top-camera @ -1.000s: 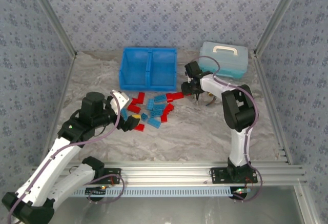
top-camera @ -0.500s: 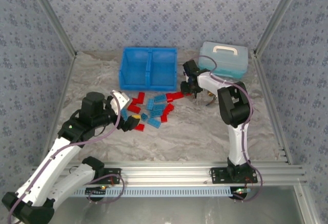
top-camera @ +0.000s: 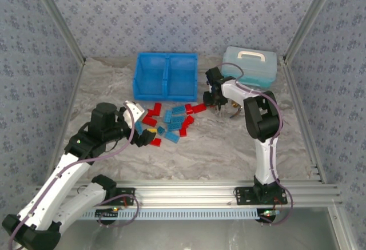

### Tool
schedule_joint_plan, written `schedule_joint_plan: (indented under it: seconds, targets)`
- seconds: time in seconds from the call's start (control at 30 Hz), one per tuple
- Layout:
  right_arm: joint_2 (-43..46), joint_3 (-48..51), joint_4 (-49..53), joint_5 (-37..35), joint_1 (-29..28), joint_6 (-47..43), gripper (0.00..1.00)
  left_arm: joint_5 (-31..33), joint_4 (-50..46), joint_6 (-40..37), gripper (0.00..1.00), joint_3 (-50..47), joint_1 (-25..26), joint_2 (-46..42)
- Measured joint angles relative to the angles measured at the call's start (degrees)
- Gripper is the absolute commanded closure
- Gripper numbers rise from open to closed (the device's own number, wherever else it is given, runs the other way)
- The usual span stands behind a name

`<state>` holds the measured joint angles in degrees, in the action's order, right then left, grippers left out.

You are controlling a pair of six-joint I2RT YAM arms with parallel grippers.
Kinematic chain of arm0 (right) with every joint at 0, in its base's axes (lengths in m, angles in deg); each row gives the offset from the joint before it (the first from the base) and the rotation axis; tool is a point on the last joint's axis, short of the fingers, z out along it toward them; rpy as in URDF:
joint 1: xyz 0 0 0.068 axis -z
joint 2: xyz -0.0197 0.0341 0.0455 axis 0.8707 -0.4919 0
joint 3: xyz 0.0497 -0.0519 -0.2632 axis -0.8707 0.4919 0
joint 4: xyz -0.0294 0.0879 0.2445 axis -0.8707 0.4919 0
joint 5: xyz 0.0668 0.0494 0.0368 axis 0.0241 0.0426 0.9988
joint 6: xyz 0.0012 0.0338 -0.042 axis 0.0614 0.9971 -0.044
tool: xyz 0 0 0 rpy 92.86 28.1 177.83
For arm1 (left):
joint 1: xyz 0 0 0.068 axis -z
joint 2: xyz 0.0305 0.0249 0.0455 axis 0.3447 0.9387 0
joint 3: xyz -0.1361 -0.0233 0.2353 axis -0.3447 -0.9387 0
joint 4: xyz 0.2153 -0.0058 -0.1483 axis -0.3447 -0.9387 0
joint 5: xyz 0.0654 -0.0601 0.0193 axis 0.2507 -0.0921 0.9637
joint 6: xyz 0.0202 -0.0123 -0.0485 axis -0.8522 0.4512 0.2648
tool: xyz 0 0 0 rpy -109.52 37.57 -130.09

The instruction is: Sort the legos into containers by color

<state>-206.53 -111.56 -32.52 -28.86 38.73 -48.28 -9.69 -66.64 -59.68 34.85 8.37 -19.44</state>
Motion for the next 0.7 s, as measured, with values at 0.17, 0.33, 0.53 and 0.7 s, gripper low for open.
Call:
schedule_joint_plan:
  seconds: [0.17,0.33,0.53,0.7]
  targets:
    - [0.0,0.2,1.2,0.2,0.3,0.0,0.64,0.0,0.0,0.0,0.01,-0.6,0.0,-0.1]
    - [0.3,0.6,0.9,1.1,0.7,0.1,0.66,0.0,0.0,0.0,0.01,-0.7,0.0,-0.1]
    - [4.9,3.0,2.4,-1.3,0.1,1.1,0.65,0.2,0.0,0.0,0.01,-0.7,0.0,-0.1]
    - [14.2,1.1,2.8,-4.7,-4.5,3.0,0.64,1.1,0.0,0.0,0.01,-0.7,0.0,-0.1]
